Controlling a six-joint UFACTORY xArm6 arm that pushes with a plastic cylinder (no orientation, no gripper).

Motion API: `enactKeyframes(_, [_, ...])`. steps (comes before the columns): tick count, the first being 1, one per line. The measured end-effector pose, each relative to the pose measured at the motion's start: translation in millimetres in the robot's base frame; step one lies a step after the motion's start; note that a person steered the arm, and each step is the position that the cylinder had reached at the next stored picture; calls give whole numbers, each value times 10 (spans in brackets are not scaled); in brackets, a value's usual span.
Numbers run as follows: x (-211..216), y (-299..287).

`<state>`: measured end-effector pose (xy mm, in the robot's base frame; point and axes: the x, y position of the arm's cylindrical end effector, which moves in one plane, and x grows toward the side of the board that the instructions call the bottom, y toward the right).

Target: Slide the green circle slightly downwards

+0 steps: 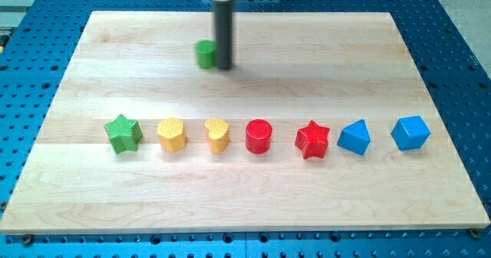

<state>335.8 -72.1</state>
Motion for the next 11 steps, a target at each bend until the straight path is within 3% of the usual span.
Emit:
enactKeyframes(1, [-39, -566])
enactKeyframes(2, [-372, -309])
enactKeyframes(3, [-665, -542])
enactKeyframes(4, [-382, -1110])
enactKeyframes(5, [481, -1339])
enactKeyframes(7, [407, -1150])
enactKeyframes(8, [375, -1615])
enactKeyframes(10, [-152, -1186])
enactKeyframes(11, [-148, -995])
